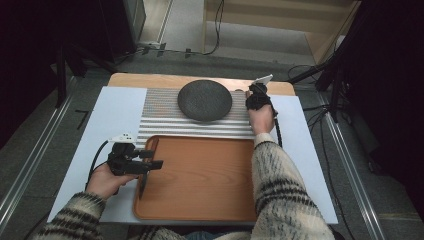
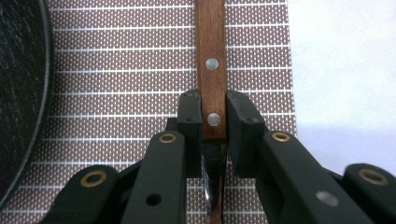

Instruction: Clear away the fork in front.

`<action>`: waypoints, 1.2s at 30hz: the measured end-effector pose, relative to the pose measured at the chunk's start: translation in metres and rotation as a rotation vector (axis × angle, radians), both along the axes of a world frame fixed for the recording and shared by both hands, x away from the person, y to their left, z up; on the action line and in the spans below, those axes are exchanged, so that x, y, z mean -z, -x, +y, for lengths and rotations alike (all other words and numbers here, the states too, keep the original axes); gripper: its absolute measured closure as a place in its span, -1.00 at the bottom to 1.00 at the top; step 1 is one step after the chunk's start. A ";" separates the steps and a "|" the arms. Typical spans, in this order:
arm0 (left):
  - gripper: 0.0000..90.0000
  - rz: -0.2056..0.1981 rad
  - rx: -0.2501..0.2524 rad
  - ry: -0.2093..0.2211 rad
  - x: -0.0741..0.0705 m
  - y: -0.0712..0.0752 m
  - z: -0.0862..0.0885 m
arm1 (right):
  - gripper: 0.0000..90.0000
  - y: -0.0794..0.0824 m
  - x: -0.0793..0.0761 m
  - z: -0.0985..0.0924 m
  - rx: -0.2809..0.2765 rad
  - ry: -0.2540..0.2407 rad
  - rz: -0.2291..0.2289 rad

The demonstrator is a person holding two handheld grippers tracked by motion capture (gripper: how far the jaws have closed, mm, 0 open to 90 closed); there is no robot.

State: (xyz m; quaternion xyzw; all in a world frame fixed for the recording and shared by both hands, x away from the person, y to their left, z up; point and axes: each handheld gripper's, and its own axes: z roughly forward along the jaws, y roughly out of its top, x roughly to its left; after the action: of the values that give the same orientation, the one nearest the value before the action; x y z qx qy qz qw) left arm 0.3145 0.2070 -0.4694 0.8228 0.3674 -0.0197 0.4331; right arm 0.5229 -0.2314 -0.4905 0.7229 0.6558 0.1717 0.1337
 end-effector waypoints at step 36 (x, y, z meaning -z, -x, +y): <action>-0.30 0.030 -0.012 -0.007 0.002 -0.003 0.000 | 0.68 0.035 -0.058 -0.013 -0.188 -0.162 -0.195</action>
State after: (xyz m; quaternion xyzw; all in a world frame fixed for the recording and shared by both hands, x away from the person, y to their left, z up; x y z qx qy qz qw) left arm 0.3173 0.2070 -0.4716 0.8218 0.3789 -0.0283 0.4246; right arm 0.4875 -0.2444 -0.4324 0.6467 0.6885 0.3051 0.1210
